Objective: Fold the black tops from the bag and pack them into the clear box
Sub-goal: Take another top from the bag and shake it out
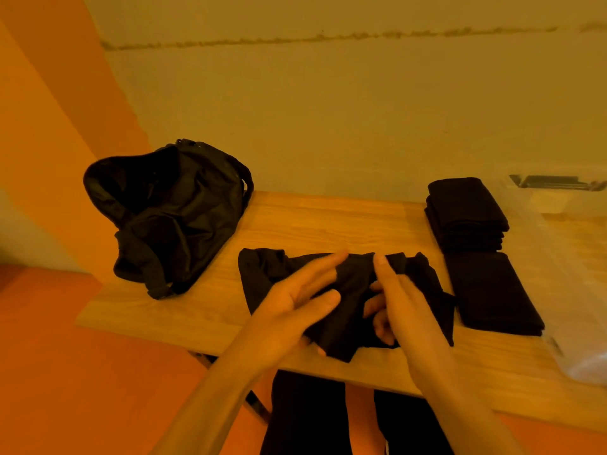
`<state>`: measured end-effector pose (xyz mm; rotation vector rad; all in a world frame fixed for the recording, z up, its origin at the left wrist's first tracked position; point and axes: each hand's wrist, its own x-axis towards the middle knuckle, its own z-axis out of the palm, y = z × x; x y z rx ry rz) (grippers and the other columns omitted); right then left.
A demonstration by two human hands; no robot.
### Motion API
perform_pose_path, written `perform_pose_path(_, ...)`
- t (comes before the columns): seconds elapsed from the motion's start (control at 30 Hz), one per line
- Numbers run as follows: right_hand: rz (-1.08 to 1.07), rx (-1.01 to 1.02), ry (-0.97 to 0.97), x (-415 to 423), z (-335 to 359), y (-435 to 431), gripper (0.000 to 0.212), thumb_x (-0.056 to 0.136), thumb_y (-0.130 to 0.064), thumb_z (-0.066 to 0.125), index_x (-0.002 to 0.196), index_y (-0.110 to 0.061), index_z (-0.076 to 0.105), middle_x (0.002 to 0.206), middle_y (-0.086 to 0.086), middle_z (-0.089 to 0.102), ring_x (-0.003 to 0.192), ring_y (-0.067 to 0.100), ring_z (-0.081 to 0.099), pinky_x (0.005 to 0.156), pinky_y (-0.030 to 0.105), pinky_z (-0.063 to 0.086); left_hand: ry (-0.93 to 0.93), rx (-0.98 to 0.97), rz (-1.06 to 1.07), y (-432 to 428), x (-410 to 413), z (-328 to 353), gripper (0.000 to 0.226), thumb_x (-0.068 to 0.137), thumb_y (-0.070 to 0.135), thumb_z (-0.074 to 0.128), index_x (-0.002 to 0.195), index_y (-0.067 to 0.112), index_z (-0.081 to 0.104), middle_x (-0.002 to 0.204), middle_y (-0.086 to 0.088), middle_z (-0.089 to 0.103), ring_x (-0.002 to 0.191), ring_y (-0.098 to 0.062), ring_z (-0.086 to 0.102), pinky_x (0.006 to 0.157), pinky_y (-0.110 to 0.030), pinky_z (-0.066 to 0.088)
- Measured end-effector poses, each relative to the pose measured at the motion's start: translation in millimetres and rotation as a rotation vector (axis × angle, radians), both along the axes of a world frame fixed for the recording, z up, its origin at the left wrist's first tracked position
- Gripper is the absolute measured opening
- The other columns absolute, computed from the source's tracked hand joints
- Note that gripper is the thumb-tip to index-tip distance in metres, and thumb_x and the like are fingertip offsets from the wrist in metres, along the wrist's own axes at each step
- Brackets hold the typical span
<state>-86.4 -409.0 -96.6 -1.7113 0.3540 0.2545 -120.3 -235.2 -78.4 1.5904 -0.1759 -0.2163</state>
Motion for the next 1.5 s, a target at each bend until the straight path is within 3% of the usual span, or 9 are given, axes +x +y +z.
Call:
perform_pose_path(0.2,0.128,0.143,-0.021,-2.3,-0.6,-7.3,0.031,0.102,-0.03,0.057,0.087,-0.005,0.068,0.064,0.005,0.052,0.053,0.011,0.048,0.051,0.026,0.038,0.027,-0.014,-0.113,2.7,-18.9,-5.5,0.045,0.093,0.026,0.06,0.131,0.049,0.063,0.14,0.018,0.059,0.067,-0.032,0.055,0.051,-0.013,0.049)
perform_pose_path(0.4,0.573,0.034,-0.401,-19.9,13.2,-8.5,0.04,0.1,-0.036,0.047,0.138,-0.045,0.051,0.138,-0.022,0.056,0.13,-0.008,0.047,0.102,0.012,0.04,-0.041,0.015,-0.17,20.4,-19.9,-7.5,0.047,0.096,0.019,0.065,0.138,0.039,0.059,0.128,-0.001,0.068,0.087,-0.025,0.073,0.069,-0.054,0.052)
perform_pose_path(0.53,0.738,-0.025,-0.382,-18.4,20.3,-13.5,0.03,0.097,-0.03,0.056,0.127,-0.033,0.062,0.111,-0.004,0.072,0.107,0.006,0.067,0.094,0.018,0.05,-0.096,0.065,-0.205,42.4,-17.1,1.6,0.057,0.089,0.004,0.071,0.136,0.034,0.061,0.132,-0.004,0.066,0.087,-0.019,0.073,0.063,-0.027,0.056)
perform_pose_path(0.77,0.479,0.29,-0.431,-5.0,41.6,-41.0,0.034,0.063,-0.049,0.086,0.083,-0.023,0.079,0.091,0.002,0.074,0.09,0.015,0.071,0.078,0.023,0.057,-0.43,0.67,0.124,77.9,8.2,4.6,0.052,0.082,0.006,0.083,0.122,0.035,0.07,0.105,0.016,0.066,0.096,-0.005,0.067,0.089,-0.024,0.055)
perform_pose_path(0.87,0.372,0.404,-0.506,2.1,52.2,-56.0,0.026,0.06,-0.041,0.087,0.073,-0.021,0.077,0.082,0.001,0.069,0.081,0.011,0.068,0.074,0.019,0.056,-0.476,0.76,0.321,88.9,19.8,7.6,0.029,0.082,0.009,0.083,0.101,0.03,0.073,0.085,0.013,0.067,0.07,-0.013,0.066,0.07,-0.039,0.058)
perform_pose_path(1.13,0.225,0.887,-0.541,52.0,93.2,-66.1,0.015,0.082,-0.01,0.047,0.07,-0.019,0.047,0.077,-0.001,0.038,0.072,0.012,0.04,0.075,0.027,0.035,-0.206,0.412,-0.145,117.0,25.3,31.3,0.026,0.073,0.049,0.087,0.074,0.024,0.08,0.068,0.001,0.07,0.063,-0.018,0.068,0.065,-0.025,0.048)
perform_pose_path(1.3,0.177,0.665,-0.402,63.4,108.1,-60.7,0.024,0.097,-0.013,0.038,0.074,-0.017,0.043,0.071,-0.004,0.044,0.068,0.009,0.046,0.073,0.028,0.04,-0.191,0.253,-0.054,123.9,21.0,28.1,0.051,0.067,0.063,0.085,0.096,0.021,0.083,0.1,-0.013,0.078,0.096,-0.029,0.075,0.079,-0.026,0.059)
perform_pose_path(1.4,0.297,0.194,-0.276,64.5,110.4,-63.2,0.025,0.096,-0.025,0.052,0.074,-0.017,0.057,0.067,-0.001,0.055,0.066,0.013,0.054,0.067,0.028,0.04,-0.311,0.2,0.259,118.8,21.9,31.6,0.027,0.081,0.053,0.074,0.091,0.03,0.082,0.092,-0.006,0.077,0.091,-0.02,0.074,0.076,-0.021,0.054)
perform_pose_path(1.5,0.695,-0.257,-0.171,60.7,111.9,-70.7,0.037,0.092,-0.042,0.062,0.089,-0.007,0.076,0.086,0.01,0.072,0.083,0.018,0.069,0.082,0.028,0.047,-0.355,0.155,0.362,125.2,24.1,33.6,0.064,0.083,0.068,0.069,0.1,0.007,0.072,0.093,-0.035,0.058,0.09,-0.032,0.055,0.081,-0.045,0.041)
